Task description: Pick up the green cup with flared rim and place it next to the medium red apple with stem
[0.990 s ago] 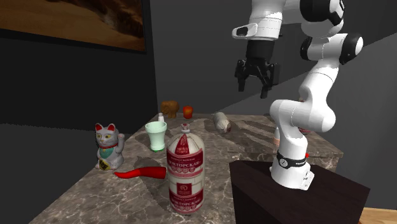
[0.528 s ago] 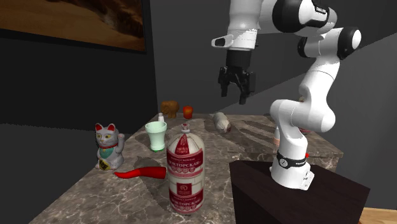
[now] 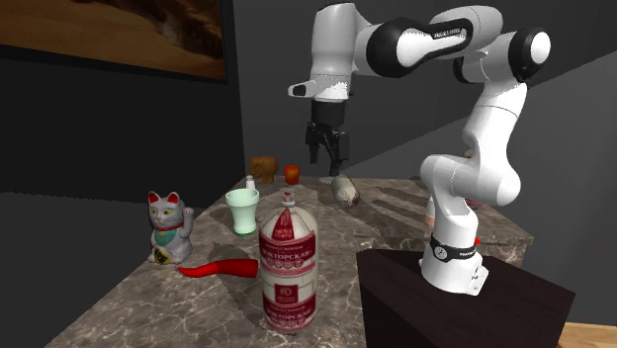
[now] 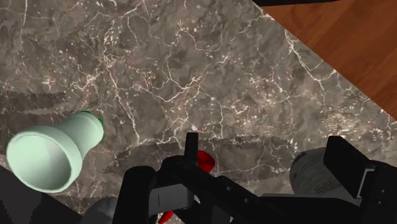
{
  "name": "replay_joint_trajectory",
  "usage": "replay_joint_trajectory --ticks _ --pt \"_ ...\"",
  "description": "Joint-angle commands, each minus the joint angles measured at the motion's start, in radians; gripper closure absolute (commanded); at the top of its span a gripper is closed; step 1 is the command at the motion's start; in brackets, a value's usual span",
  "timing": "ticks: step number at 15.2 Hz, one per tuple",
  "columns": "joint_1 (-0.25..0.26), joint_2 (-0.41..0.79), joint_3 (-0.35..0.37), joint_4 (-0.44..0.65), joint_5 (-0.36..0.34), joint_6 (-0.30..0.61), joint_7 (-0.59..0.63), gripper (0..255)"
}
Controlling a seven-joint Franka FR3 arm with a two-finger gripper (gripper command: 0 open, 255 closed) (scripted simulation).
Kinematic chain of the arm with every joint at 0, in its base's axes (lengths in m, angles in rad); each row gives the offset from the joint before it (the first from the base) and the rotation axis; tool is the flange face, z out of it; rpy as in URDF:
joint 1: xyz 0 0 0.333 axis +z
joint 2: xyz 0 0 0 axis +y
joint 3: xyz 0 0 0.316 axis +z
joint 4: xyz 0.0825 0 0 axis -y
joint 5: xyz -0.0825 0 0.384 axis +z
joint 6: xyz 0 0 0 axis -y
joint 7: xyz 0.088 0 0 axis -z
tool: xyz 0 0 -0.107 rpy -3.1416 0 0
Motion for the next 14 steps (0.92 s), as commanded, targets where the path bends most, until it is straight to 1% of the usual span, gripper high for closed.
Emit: replay_joint_trajectory --ticks 1,5,8,14 --pt "-0.010 0.069 -0.034 0.028 -0.008 0.044 -0.029 0" --pt "-0.028 0.194 -0.094 0.088 -0.006 0.111 -0.084 0" --pt "-0.041 0.294 -0.135 0.144 0.009 0.155 -0.128 0" --pt "-0.077 0.509 -0.202 0.289 0.074 0.219 -0.229 0"
